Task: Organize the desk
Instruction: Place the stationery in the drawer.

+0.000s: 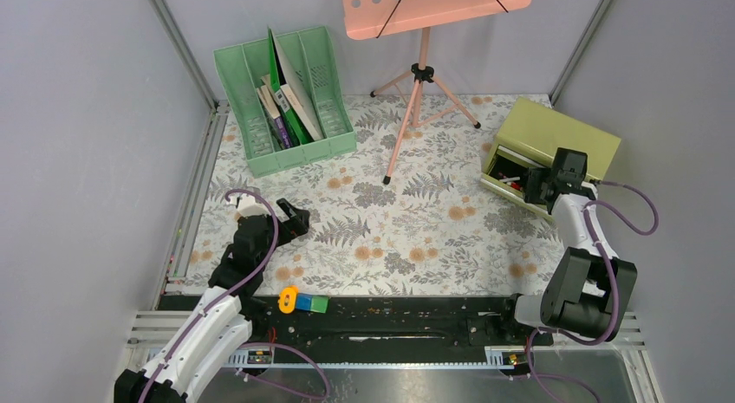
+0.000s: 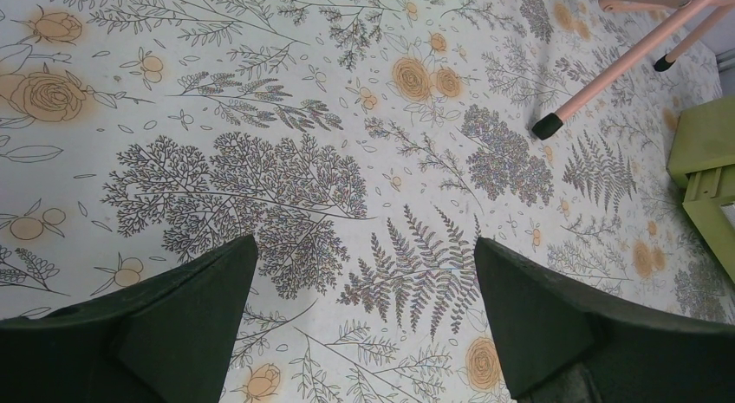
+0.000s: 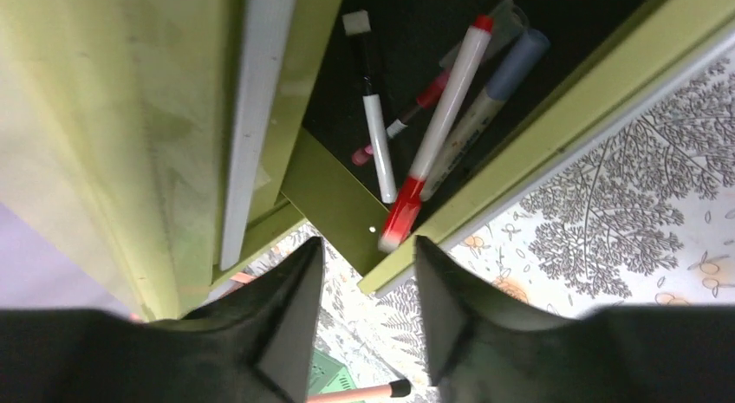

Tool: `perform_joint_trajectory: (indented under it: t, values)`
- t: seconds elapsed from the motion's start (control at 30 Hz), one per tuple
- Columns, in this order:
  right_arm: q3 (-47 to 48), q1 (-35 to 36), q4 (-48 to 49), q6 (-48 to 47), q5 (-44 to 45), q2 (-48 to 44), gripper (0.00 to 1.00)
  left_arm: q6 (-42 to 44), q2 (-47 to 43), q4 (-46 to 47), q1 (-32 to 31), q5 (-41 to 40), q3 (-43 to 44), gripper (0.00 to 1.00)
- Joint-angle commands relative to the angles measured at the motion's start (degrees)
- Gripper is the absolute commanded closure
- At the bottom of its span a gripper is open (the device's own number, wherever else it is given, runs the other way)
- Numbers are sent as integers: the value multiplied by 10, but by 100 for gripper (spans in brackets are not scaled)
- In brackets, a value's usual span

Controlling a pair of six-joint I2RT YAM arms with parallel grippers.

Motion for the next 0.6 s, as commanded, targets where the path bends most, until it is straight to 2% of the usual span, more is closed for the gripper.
perform_joint_trajectory:
  t: [0.0,0.07,0.17,0.4,0.57]
  values:
    - [-2,-8,52,-2,12,-9,42,4,3,36,4,8,5,1]
    - [-17,-14,75,-1,-5,-9,29,3,2,36,4,7,4,1]
    - [-30,-18,102,-5,-27,-10,25,3,0,35,4,6,4,1]
    - [-32,-18,127,-85,-93,-36,22,3,1,35,4,6,4,1]
    - [-41,-18,92,-148,-117,-66,22,3,2,36,5,7,4,1]
